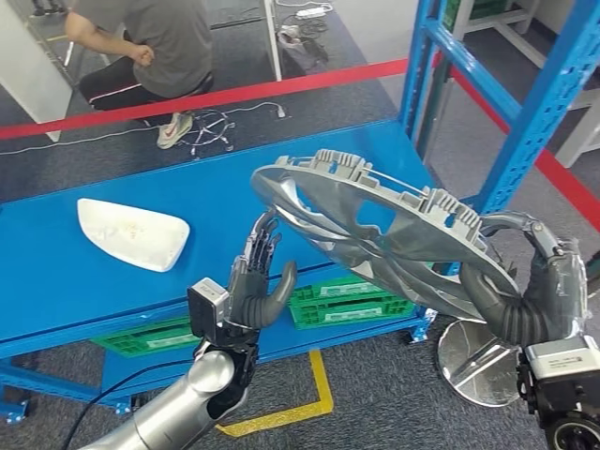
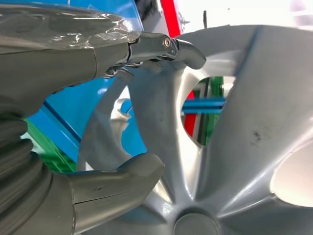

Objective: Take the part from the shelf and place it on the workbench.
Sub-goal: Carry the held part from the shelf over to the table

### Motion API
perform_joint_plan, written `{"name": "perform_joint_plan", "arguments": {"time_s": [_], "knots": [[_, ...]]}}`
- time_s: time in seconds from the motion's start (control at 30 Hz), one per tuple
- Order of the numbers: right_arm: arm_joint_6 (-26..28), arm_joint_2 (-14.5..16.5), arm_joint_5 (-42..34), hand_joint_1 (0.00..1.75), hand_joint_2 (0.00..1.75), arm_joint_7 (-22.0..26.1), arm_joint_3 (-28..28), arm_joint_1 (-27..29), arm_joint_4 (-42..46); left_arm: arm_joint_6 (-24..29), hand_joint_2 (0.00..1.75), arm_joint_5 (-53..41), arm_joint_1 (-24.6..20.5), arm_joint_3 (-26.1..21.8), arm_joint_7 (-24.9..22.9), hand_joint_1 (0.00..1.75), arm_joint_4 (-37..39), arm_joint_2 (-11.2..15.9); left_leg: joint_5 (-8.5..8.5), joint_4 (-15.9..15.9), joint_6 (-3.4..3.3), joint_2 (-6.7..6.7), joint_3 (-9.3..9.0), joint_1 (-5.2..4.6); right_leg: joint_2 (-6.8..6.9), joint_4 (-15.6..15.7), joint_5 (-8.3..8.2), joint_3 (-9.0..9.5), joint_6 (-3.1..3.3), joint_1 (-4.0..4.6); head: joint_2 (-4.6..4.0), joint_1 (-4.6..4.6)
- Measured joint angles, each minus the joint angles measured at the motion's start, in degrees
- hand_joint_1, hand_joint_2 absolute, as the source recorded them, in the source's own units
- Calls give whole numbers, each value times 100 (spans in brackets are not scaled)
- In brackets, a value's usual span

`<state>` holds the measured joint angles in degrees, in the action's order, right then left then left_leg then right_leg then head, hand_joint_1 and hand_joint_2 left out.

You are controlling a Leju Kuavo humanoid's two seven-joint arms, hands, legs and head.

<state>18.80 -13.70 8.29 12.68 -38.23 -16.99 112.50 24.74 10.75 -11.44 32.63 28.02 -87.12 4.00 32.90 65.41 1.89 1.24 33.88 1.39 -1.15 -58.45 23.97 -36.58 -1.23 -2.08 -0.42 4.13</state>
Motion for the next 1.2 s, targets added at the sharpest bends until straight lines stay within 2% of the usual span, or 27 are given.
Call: {"name": "perform_joint_plan", "arguments": {"time_s": [0.07, 0.1, 0.13, 0.17, 0.23, 0.27, 0.33, 0.37, 0.4, 0.43, 0.47, 0.53, 0.57, 0.6, 0.63, 0.67, 0.73, 0.8, 0.9, 0.93, 0.97, 1.03, 1.07, 1.1, 1.13, 1.17, 1.2], "knots": [[-1, 0, 1, 175, 175, 2, -4, -2, -3, 0, 175, 1, 5, 0, 0, 0, -1, 3, 146, 781, -70, -49, 559, -52, -121, 26, -4, 23, 25, 47, 0, 50], [-2, 0, 1, 175, 175, 1, -6, -1, -5, 1, 175, 2, 6, 0, 0, 0, -1, 6, 81, 912, -116, -69, 733, -92, -184, 30, -3, 33, 35, 68, 0, 65], [-2, 0, 1, 175, 175, 1, -8, -1, -8, 1, 175, 2, 6, 0, 0, 0, -2, 9, -86, 807, -168, -96, 786, -138, -248, 33, -1, 44, 42, 83, 0, 70], [-2, 0, 1, 175, 175, 1, -9, -1, -10, 2, 175, 2, 4, 0, 0, 0, -5, 11, -326, 496, -230, -136, 724, -190, -311, 39, -2, 55, 50, 92, 0, 72], [-4, 0, 1, 175, 175, 1, -8, -2, -11, 2, 175, 2, -8, 0, 0, 0, -17, 14, -786, -379, -377, -329, 403, -290, -427, 62, -13, 73, 68, 92, 0, 77], [-8, 0, -1, 175, 175, 2, -8, 1, -11, 2, 175, 2, -18, 0, 0, 0, -23, 15, -912, -706, -430, -403, 265, -323, -481, 78, -20, 76, 73, 91, 0, 86], [-22, 0, -10, 175, 175, 2, -8, 6, -11, 2, 175, 3, -32, 0, 0, 0, -32, 16, -962, -970, -476, -435, 145, -352, -578, 110, -29, 76, 64, 89, 0, 107], [-30, 0, -16, 175, 175, 3, -9, 8, -11, 2, 175, 3, -35, 0, 0, 0, -37, 14, -975, -1012, -469, -375, 123, -342, -627, 133, -35, 68, 47, 92, 0, 116], [-34, 0, -22, 175, 175, 5, -9, 14, -11, 1, 175, 4, -35, 0, 1, 0, -42, 11, -999, -1071, -454, -320, 89, -323, -596, 119, -20, 51, 38, 106, 0, 113], [-37, 0, -26, 175, 175, 7, -10, 15, -11, -1, 175, 4, -33, 1, 3, 0, -48, 4, -1026, -1139, -446, -261, 49, -301, -491, 37, 52, 9, 27, 134, 0, 92], [-38, 0, -29, 175, 175, 9, -12, 15, -12, -4, 175, 4, -31, 1, 5, 0, -52, -2, -1052, -1202, -439, -199, 13, -276, -342, -169, 193, -80, 12, 159, 0, 57], [-39, 0, -32, 175, 175, 13, -18, 22, -13, -9, 175, 4, -11, 3, 9, 0, -55, -9, -1060, -1240, -448, -75, -20, -262, -48, -873, 596, -360, -31, 167, 0, -20], [-39, 0, -37, 175, 175, 12, -23, 31, -14, -12, 175, 7, 0, 4, 7, 0, -55, -9, -1054, -1237, -448, -9, -22, -254, 9, -1214, 745, -496, -65, 147, 0, -44], [-39, 0, -44, 175, 175, 9, -31, 45, -15, -15, 175, 12, 10, 5, 4, 0, -55, -9, -1044, -1230, -440, 57, -23, -243, 43, -1395, 795, -559, -101, 123, 0, -55], [-39, 0, -55, 175, 175, 5, -39, 56, -16, -18, 175, 19, 14, 7, -2, 0, -55, -9, -1031, -1218, -423, 118, -23, -226, 75, -1367, 740, -518, -141, 98, 0, -61], [-39, 0, -68, 175, 175, 2, -46, 63, -16, -20, 175, 29, 15, 8, -10, 0, -55, -9, -1012, -1194, -396, 176, -23, -202, 121, -1100, 587, -357, -185, 71, 0, -67], [-39, 0, -87, 175, 175, -1, -54, 67, -17, -23, 175, 43, 11, 10, -28, 0, -55, -7, -952, -1106, -322, 279, -20, -167, 296, -279, 285, 100, -254, 51, 0, -93], [-39, 0, -93, 175, 175, -3, -59, 70, -20, -24, 175, 46, 8, 12, -38, 0, -56, -4, -909, -1017, -256, 350, -10, -170, 365, 154, 185, 346, -194, 65, 0, -112], [-41, 0, -95, 175, 175, -7, -73, 82, -24, -24, 175, 47, 1, 15, -43, 0, -58, -3, -884, -969, -189, 434, -7, -163, 205, 158, 165, 345, -36, 85, 0, -83], [-42, 0, -95, 175, 175, -7, -78, 81, -24, -24, 175, 47, -2, 15, -43, 0, -58, -3, -812, -883, -159, 371, 21, -144, 152, 164, 152, 344, 2, 81, 0, -75], [-42, 0, -94, 175, 175, -7, -81, 78, -24, -24, 175, 48, -5, 15, -43, 0, -59, -3, -682, -693, -131, 263, 97, -125, 101, 173, 137, 345, 37, 71, 0, -66], [-43, 0, -93, 175, 175, -6, -90, 73, -24, -24, 175, 48, 0, 15, -43, 0, -59, 4, -301, 27, -95, 8, 424, -102, -3, 178, 115, 327, 88, 63, 0, -31], [-44, 0, -94, 175, 175, -8, -95, 73, -25, -26, 175, 51, 5, 15, -44, 0, -58, 10, -142, 425, -91, -46, 621, -101, -61, 178, 107, 314, 103, 68, 0, -12], [-45, 0, -97, 175, 175, -14, -101, 74, -25, -34, 175, 58, 7, 15, -44, 0, -58, 16, -71, 698, -97, -71, 765, -101, -131, 177, 100, 304, 113, 75, 0, 4], [-45, 0, -101, 175, 175, -23, -107, 75, -26, -43, 175, 71, 4, 15, -44, 0, -57, 20, -109, 764, -116, -84, 809, -102, -203, 177, 94, 299, 119, 83, 0, 15], [-45, 0, -104, 175, 175, -36, -113, 75, -26, -52, 175, 90, -7, 16, -44, 0, -57, 21, -249, 597, -146, -105, 738, -103, -277, 177, 89, 298, 122, 90, 0, 24], [-43, 0, -108, 175, 175, -51, -118, 73, -26, -59, 175, 114, -26, 17, -43, 0, -57, 22, -456, 238, -187, -159, 566, -104, -353, 178, 84, 299, 120, 95, 0, 31]]}}
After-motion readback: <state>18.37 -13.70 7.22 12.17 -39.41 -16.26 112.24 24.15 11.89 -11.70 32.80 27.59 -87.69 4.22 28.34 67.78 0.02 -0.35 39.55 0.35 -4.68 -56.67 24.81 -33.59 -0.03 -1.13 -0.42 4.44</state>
